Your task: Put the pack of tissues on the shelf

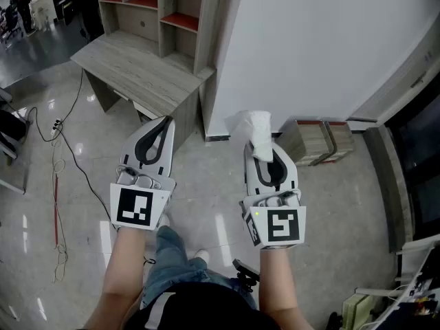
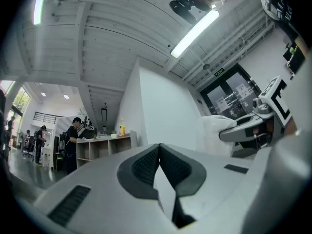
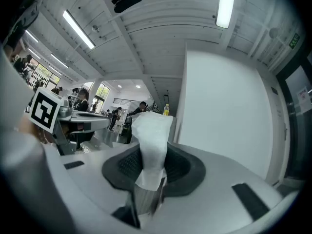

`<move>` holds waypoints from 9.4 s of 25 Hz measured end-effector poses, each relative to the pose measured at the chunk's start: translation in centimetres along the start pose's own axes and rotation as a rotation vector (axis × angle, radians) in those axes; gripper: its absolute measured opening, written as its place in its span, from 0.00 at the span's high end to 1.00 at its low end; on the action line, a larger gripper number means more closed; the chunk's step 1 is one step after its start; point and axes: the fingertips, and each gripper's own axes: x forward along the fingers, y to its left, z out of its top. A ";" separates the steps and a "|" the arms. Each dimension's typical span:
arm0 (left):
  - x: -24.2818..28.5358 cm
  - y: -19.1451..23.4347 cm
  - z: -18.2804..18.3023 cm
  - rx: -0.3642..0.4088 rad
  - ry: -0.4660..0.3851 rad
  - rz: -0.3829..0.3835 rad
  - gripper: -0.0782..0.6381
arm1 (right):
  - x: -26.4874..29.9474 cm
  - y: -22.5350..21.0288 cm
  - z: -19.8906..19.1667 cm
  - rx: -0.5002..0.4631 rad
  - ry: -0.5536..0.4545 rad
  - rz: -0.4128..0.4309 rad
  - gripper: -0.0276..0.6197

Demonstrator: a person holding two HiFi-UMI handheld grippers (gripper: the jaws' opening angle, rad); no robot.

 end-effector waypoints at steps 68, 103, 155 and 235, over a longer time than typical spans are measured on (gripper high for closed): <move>19.1 34.8 -8.9 0.043 -0.058 0.019 0.87 | 42.0 9.0 0.3 0.031 -0.010 0.018 0.78; 41.7 43.5 -18.1 -0.020 -0.038 -0.190 0.87 | 63.2 1.8 -4.0 0.079 0.060 -0.142 0.78; 49.1 47.4 -19.7 -0.107 -0.151 -0.602 0.87 | 66.5 0.5 -5.6 0.852 -0.240 -0.462 0.78; 47.8 44.5 -21.5 -0.117 -0.131 -0.625 0.87 | 69.7 -1.2 -17.1 1.341 -0.151 -0.648 0.45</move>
